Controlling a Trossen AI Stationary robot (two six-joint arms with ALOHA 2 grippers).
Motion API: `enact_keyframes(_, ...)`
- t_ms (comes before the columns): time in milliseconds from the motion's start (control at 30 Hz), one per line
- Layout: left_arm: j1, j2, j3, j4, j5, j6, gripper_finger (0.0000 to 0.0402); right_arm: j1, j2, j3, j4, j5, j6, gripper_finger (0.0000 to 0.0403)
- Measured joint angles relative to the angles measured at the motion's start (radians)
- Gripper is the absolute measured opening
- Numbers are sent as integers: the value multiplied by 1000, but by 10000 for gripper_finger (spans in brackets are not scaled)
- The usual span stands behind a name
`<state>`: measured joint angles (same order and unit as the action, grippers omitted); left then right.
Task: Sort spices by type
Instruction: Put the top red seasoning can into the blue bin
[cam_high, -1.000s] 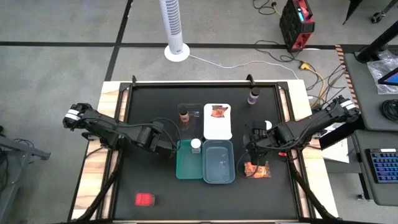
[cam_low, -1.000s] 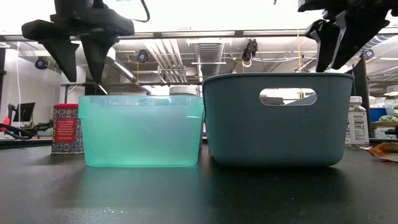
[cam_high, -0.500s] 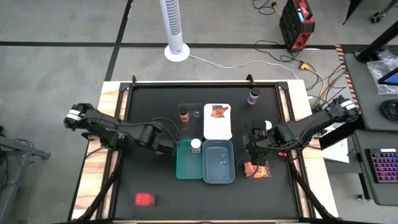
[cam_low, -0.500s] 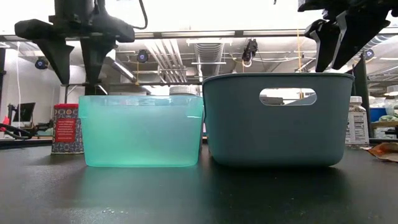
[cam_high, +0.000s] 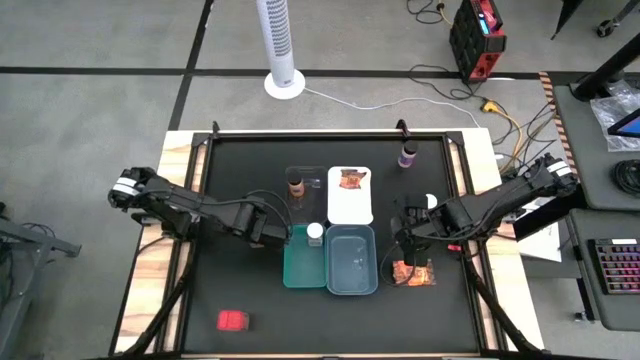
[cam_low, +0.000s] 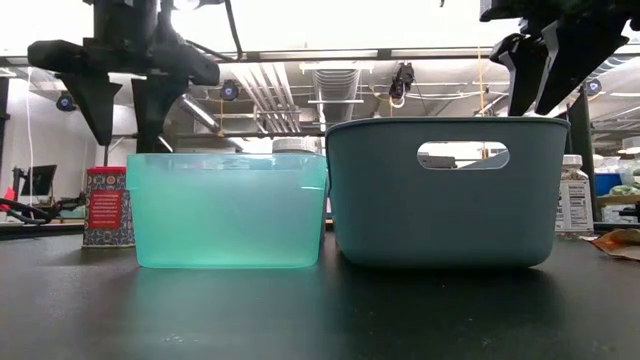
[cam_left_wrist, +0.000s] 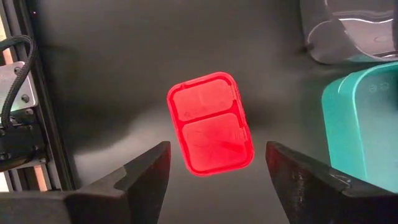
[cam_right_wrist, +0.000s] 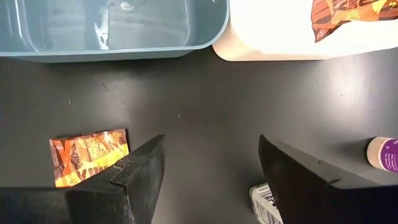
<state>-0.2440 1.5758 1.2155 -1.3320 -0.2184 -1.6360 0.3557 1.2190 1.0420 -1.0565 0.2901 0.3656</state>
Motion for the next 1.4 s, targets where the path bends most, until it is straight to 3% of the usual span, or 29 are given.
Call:
enact_keyframes(400, 7, 25, 0, -5, 0, 4, 246, 0, 0, -6, 3, 0, 0, 265)
enact_keyframes(767, 7, 25, -1, 0, -9, 31, 220, 0, 0, -18, 16, 0, 0, 259)
enact_keyframes(1100, 5, 25, -1, 56, -38, 135, 219, 0, 0, -18, 18, 0, -1, 276)
enact_keyframes(1400, 5, 25, -1, 66, -43, 135, 219, 0, 0, -18, 27, 0, -3, 263)
